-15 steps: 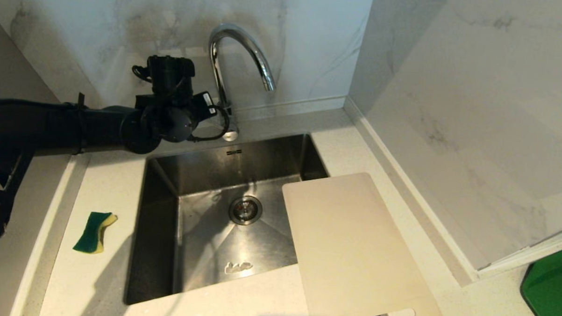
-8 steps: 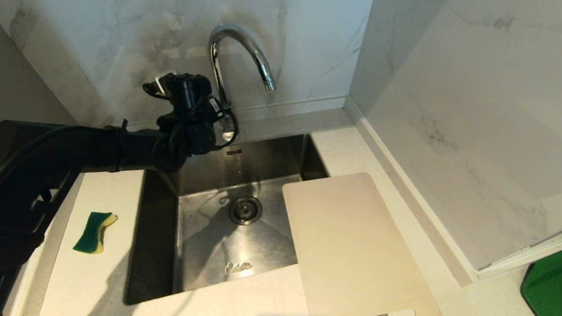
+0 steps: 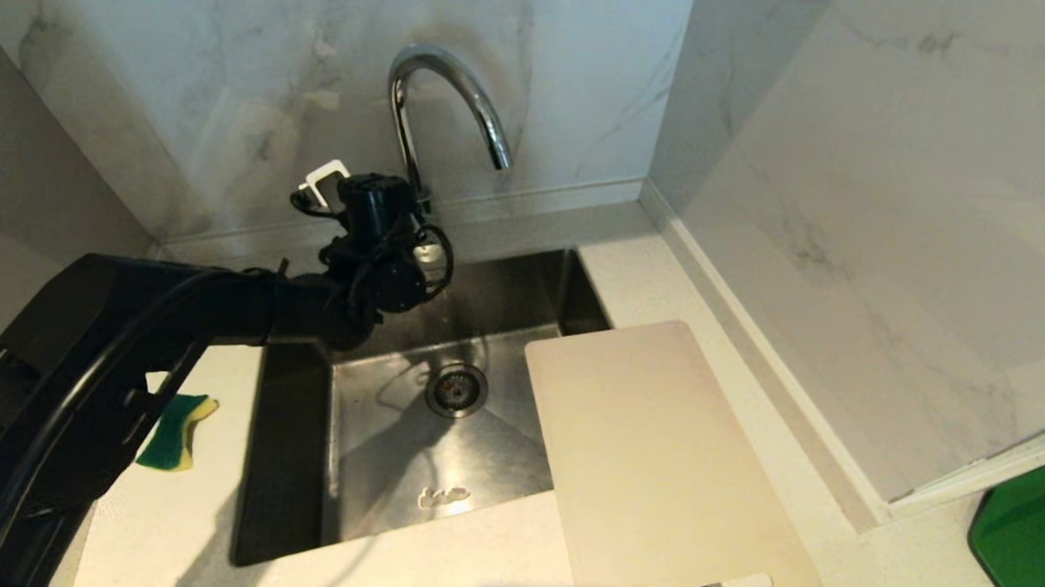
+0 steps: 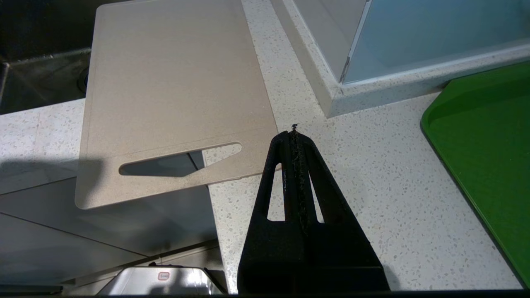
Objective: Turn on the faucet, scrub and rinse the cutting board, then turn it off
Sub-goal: Turn on the tap
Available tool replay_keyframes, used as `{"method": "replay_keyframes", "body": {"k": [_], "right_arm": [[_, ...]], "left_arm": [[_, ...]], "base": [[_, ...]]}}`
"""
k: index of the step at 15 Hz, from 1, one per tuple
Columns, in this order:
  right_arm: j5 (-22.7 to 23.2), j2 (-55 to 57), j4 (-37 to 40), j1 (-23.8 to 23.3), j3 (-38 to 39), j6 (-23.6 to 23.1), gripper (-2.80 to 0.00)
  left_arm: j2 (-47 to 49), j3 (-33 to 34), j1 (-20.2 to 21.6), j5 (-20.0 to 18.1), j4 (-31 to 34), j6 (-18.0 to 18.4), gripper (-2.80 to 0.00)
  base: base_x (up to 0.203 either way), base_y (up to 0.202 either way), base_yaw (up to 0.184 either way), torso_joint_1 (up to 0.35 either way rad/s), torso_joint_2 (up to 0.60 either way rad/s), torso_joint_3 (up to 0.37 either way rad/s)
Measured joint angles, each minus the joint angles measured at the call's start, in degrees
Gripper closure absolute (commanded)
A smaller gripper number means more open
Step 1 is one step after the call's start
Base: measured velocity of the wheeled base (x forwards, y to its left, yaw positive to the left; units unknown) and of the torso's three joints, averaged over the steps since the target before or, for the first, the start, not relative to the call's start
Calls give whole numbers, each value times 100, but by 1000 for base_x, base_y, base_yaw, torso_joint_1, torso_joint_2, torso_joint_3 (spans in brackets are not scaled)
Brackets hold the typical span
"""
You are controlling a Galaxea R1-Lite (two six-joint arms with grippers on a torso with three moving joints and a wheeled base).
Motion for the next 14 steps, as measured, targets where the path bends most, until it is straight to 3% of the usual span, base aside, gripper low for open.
{"method": "replay_keyframes", "body": {"k": [8,14], "right_arm": [[-1,0,3,0,0,0,0],[0,0,6,-2,0,0,0]], "left_arm": [[134,-33,132,17,-57,11,-280],[151,-38,475,15,-66,-28,-280]], "base": [[0,0,0,0,0,0],[0,0,0,0,0,0]]}}
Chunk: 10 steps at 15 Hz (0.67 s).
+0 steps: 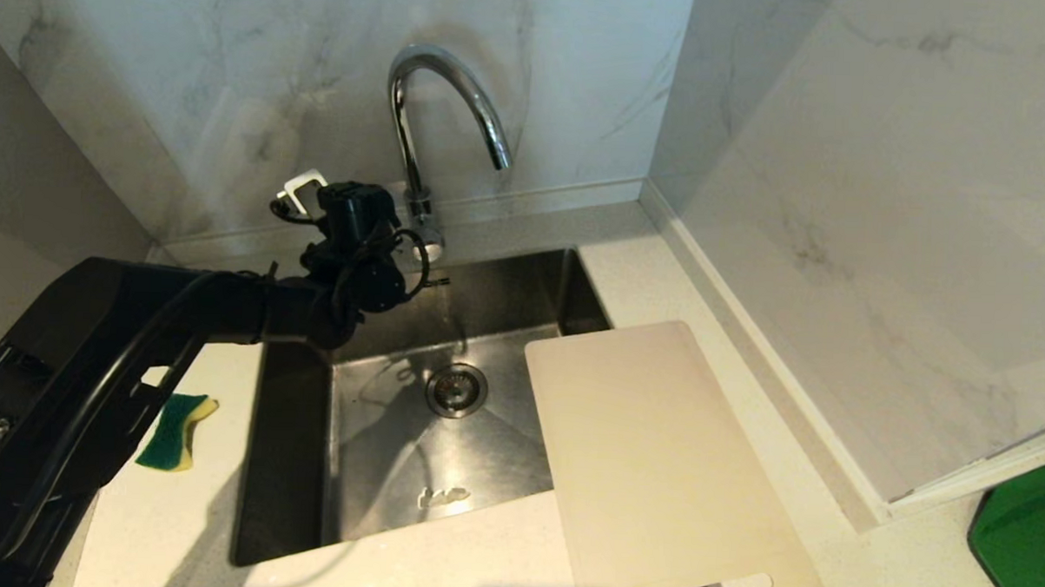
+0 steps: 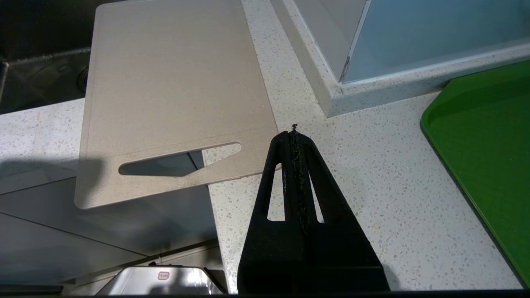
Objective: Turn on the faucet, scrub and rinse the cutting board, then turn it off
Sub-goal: Turn on the tap
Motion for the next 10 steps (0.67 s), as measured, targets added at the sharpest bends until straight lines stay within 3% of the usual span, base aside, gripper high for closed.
{"method": "replay_keyframes", "body": {"k": [10], "right_arm": [[0,0,0,0,0,0,0]], "left_arm": [[20,0,41,10,38,-18,-280]], "base": [[0,0,0,0,0,0]]}}
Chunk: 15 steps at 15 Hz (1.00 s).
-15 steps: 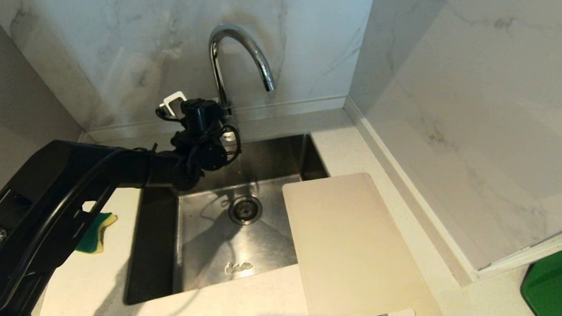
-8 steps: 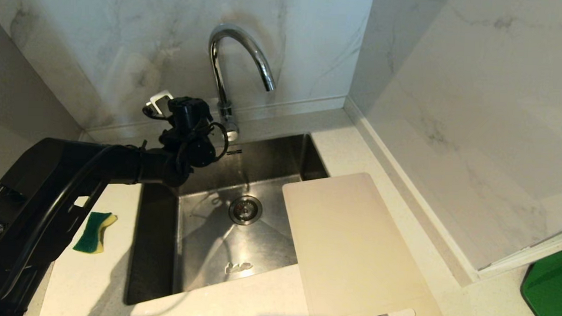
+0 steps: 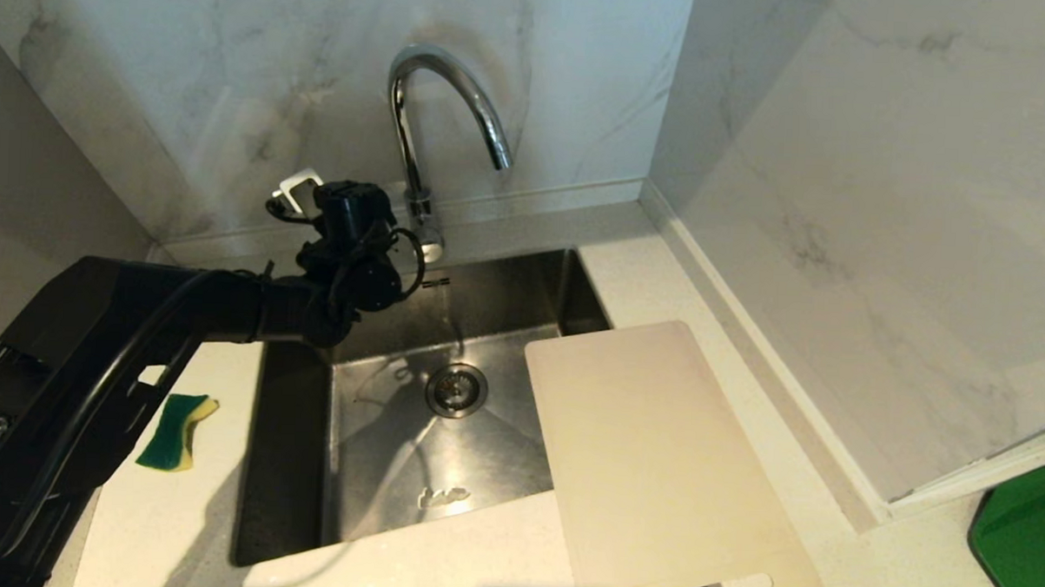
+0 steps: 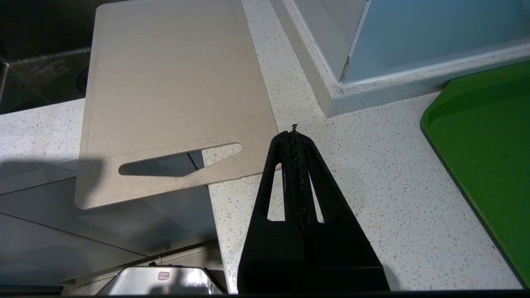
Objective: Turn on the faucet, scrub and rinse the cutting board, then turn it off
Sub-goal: Turn on the tap
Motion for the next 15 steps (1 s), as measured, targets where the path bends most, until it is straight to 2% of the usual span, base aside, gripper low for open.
{"method": "replay_keyframes", "body": {"k": [3,5,10,15], "right_arm": [[0,0,-2,0,0,-2,0],[0,0,-5,0,0,0,0],[0,0,0,2,0,-1,0],[0,0,-2,2,0,0,0]], "left_arm": [[-39,6,-70,12,103,-1,-280],[-143,13,-115,17,395,-98,-280],[-444,16,-216,-29,1453,-873,-280],[-457,16,-200,-152,1514,-1023,-280]], "base": [[0,0,0,0,0,0],[0,0,0,0,0,0],[0,0,0,0,0,0],[0,0,0,0,0,0]]}}
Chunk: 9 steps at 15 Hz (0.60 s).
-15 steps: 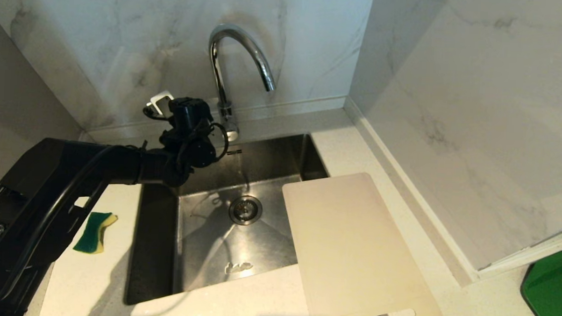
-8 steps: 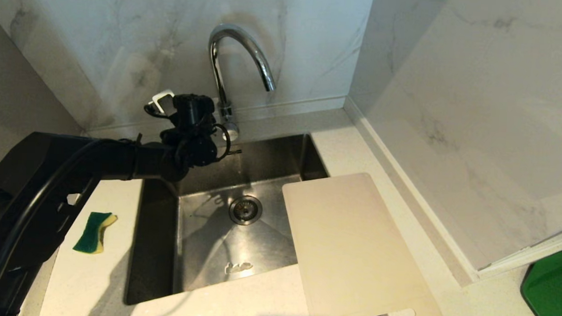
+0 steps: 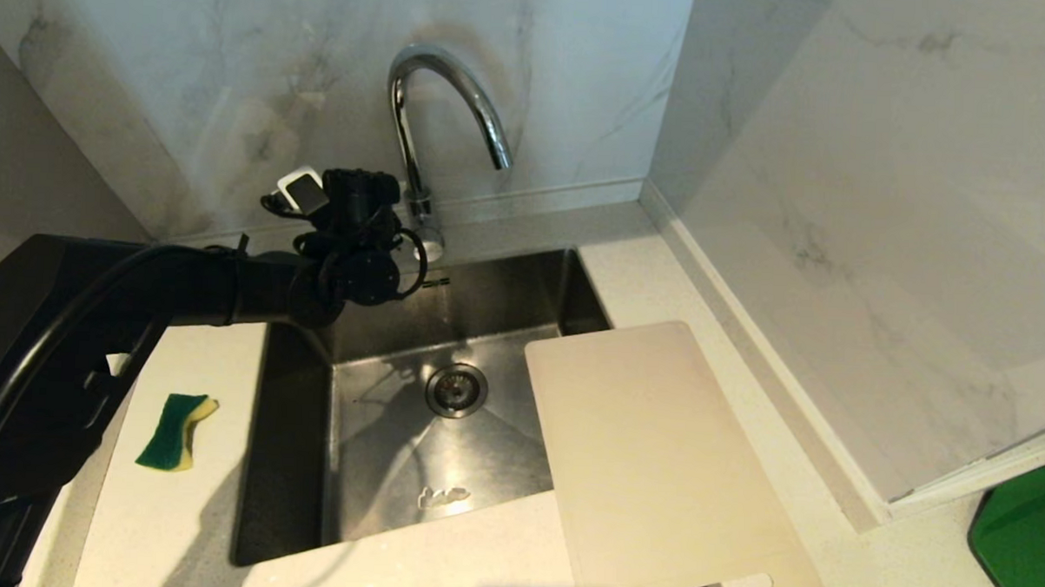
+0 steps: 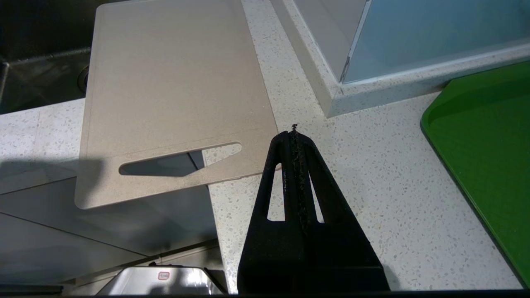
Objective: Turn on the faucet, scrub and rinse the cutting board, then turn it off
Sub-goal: Turn on the tap
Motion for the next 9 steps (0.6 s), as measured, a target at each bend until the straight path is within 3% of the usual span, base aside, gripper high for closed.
{"method": "replay_keyframes", "body": {"k": [9], "right_arm": [[-2,0,2,0,0,-2,0]], "left_arm": [[272,-21,63,-162,-350,-71,-280]], "base": [[0,0,0,0,0,0]]}}
